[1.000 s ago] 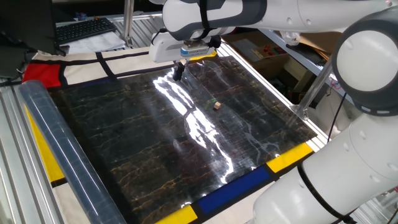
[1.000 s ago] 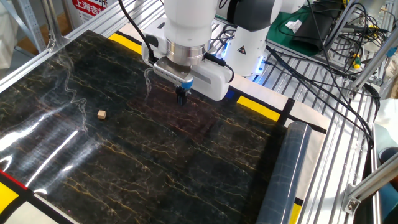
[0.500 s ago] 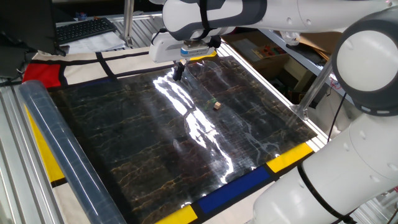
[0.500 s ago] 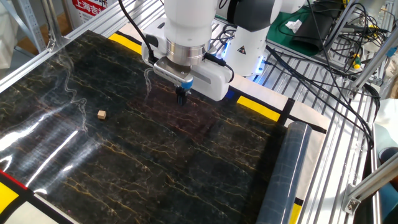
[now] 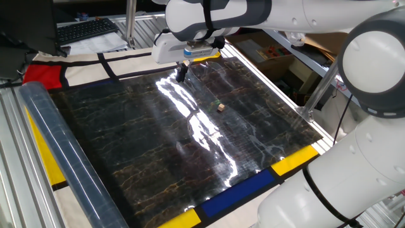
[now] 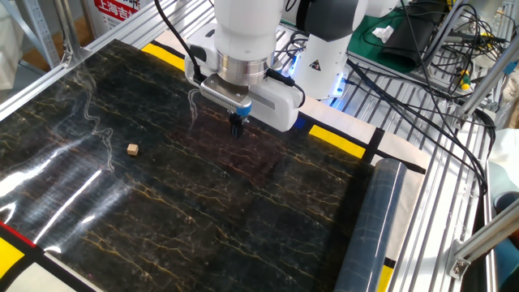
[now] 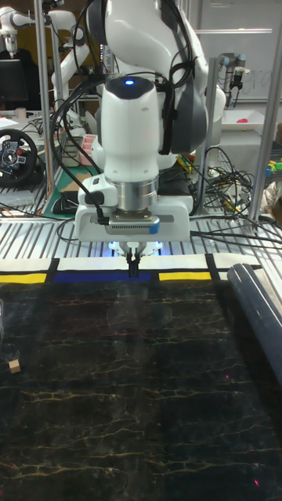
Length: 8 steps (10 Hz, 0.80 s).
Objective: Hold a small block with the gripper and sweep it from left to right on the table
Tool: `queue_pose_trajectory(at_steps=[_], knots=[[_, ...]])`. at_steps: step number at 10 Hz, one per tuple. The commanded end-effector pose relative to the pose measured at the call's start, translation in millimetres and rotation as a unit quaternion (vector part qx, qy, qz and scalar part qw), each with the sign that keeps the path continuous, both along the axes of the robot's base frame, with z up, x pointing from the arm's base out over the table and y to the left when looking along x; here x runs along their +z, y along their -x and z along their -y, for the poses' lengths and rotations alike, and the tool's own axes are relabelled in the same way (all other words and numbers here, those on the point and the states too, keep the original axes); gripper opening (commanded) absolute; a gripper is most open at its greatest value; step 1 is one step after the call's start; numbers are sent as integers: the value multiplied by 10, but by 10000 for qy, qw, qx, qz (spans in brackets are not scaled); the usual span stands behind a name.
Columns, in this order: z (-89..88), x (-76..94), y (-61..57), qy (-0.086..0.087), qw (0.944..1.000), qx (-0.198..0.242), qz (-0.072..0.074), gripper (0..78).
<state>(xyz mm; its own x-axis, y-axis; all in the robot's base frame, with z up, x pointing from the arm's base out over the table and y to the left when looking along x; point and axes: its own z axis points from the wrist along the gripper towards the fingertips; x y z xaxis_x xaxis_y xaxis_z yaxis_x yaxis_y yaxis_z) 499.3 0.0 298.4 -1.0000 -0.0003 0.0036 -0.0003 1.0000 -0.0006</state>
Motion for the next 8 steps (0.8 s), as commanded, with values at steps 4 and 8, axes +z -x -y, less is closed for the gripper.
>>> queue_pose_trajectory(at_steps=[4,8], knots=[[0,3,-1,38,9972,179,-720,0],[1,4,-2,-9,9973,216,-707,0]])
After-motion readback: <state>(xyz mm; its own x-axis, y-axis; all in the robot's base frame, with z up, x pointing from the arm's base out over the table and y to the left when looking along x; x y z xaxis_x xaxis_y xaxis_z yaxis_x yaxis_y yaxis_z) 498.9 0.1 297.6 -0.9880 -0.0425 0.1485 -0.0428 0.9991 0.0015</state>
